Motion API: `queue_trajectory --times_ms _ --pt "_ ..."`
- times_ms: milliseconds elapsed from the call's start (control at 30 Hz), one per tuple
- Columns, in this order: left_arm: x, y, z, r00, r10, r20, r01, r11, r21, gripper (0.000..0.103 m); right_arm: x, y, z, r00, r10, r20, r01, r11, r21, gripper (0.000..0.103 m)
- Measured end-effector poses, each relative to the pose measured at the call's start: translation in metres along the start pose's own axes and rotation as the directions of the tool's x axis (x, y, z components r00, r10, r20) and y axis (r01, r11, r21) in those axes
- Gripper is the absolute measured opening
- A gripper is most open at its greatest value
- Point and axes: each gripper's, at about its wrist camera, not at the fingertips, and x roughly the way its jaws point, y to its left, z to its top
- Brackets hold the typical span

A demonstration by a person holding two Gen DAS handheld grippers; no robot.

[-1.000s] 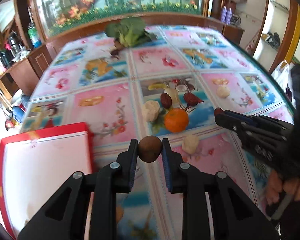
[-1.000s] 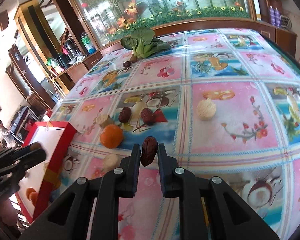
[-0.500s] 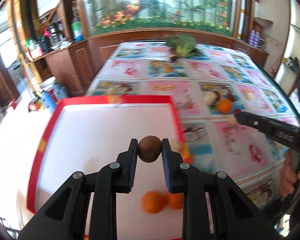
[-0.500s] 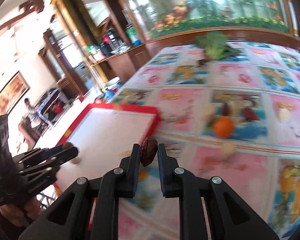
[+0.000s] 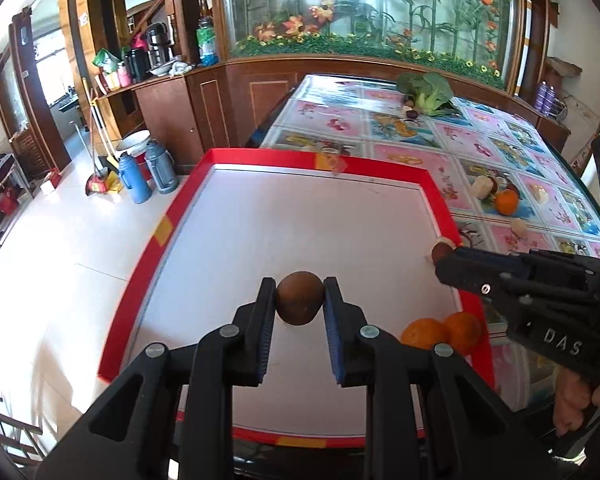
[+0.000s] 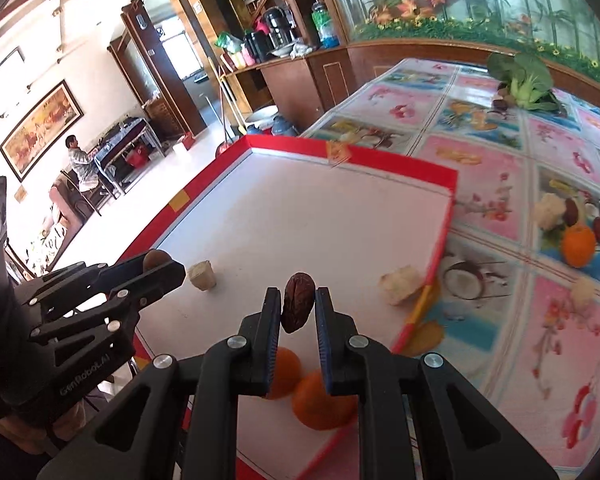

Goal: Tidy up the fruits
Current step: 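Release the brown fruit into the tray with the left tool while the right tool drops the date there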

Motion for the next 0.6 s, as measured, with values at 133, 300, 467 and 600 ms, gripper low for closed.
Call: queue_trajectory --times_ms 133,300,467,600 --pt "0.002 0.008 -0.007 1.0 0.025 -0.007 -0.025 1.0 -0.008 0.026 0.008 0.006 -0.004 1.0 -0.017 -0.024 0.017 1.0 -0.005 0.015" --pt "0.007 0.01 -0.012 0.999 0.042 -0.013 -0.042 0.999 0.0 0.026 0.014 0.006 -0.009 0.999 -0.028 -0.044 0.028 1.0 0.0 0.015" --pt "0.012 0.011 -0.015 0.998 0.056 -0.024 -0.056 0.998 0.001 0.026 0.015 0.005 -0.01 0.999 -0.028 -0.046 0.028 1.0 0.003 0.016" --pt "0.017 0.011 -0.017 0.997 0.068 -0.034 -0.068 0.998 0.001 0.026 0.015 0.005 -0.012 0.999 -0.025 -0.045 0.025 1.0 0.012 0.017"
